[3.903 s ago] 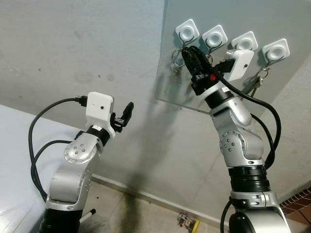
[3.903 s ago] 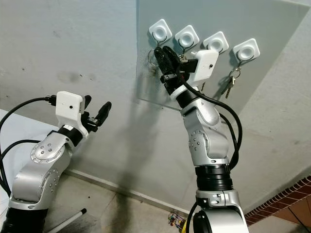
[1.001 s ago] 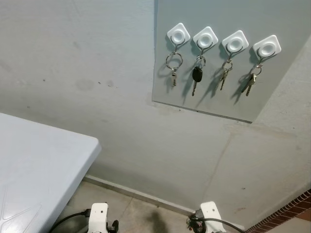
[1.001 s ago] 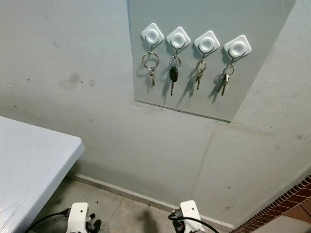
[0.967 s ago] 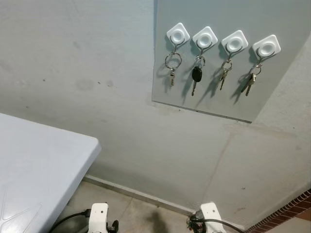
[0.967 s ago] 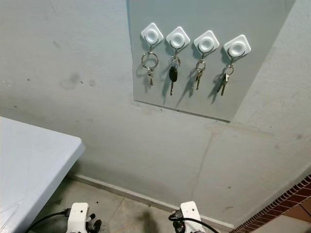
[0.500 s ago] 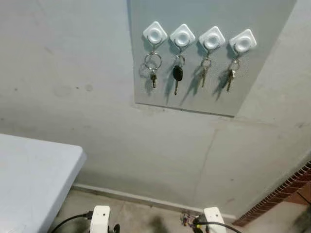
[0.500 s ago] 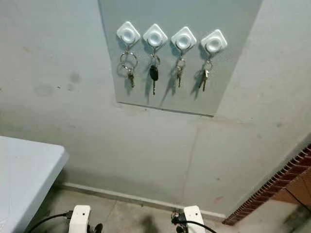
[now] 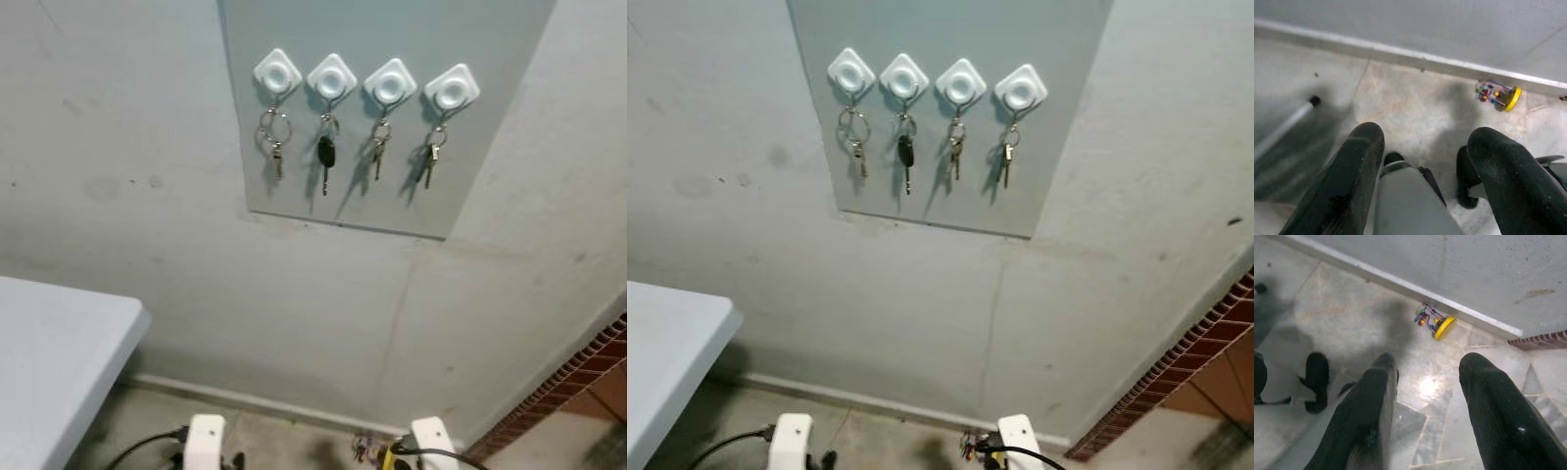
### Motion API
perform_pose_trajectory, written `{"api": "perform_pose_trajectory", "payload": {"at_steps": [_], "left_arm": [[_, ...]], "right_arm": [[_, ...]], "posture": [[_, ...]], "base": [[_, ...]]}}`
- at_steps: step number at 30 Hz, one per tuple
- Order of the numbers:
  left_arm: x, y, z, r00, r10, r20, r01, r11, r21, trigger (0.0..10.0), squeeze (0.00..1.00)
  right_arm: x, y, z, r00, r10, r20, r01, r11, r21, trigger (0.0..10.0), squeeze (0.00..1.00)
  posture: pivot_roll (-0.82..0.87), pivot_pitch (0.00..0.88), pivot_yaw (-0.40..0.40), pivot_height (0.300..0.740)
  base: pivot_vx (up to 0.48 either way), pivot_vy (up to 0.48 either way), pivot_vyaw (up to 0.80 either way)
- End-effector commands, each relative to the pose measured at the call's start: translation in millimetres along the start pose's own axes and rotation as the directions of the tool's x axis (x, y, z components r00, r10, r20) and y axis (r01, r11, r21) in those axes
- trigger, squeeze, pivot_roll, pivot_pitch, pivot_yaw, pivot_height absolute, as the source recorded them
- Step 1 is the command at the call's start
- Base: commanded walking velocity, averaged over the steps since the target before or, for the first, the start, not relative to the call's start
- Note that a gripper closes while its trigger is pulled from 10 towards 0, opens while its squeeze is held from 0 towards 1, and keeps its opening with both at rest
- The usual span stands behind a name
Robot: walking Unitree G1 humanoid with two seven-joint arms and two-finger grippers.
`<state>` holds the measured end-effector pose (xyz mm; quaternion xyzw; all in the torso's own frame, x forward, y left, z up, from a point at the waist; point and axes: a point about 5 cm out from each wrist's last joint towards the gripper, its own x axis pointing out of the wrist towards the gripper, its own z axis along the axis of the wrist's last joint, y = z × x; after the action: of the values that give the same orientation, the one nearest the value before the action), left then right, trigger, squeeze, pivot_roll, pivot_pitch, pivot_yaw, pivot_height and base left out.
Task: Hang keys on a hook
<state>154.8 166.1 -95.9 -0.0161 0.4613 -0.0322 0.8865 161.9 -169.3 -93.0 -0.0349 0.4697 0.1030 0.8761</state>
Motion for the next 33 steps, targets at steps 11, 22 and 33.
{"api": "perform_pose_trajectory", "payload": {"at_steps": [11, 22, 33], "left_arm": [[-0.9, 3.0, -2.2, 1.0, 0.005, -0.009, -0.005, 1.0, 0.009, 10.0, 0.0], [-0.8, 2.5, -1.7, 1.0, 0.006, -0.003, -0.006, 1.0, -0.016, 10.0, 0.0], [-0.4, 1.8, -1.2, 1.0, 0.006, -0.002, -0.006, 0.999, -0.037, 10.0, 0.0]], "right_arm": [[0.6, 1.8, 1.3, 1.0, 0.004, 0.003, -0.004, 1.0, -0.006, 10.0, 0.0], [0.5, 1.4, 1.1, 1.0, 0.003, 0.0, -0.003, 1.0, -0.015, 10.0, 0.0], [0.6, 0.5, 2.1, 1.0, 0.0, 0.001, 0.0, 1.0, -0.019, 10.0, 0.0]], "posture": [[-0.15, 0.0, -0.005, 0.74], [-0.14, 0.0, -0.008, 0.74], [-0.14, 0.0, -0.012, 0.74]], "base": [[0.0, -0.48, 0.0], [0.0, -0.089, 0.0], [0.0, 0.0, 0.0]]}}
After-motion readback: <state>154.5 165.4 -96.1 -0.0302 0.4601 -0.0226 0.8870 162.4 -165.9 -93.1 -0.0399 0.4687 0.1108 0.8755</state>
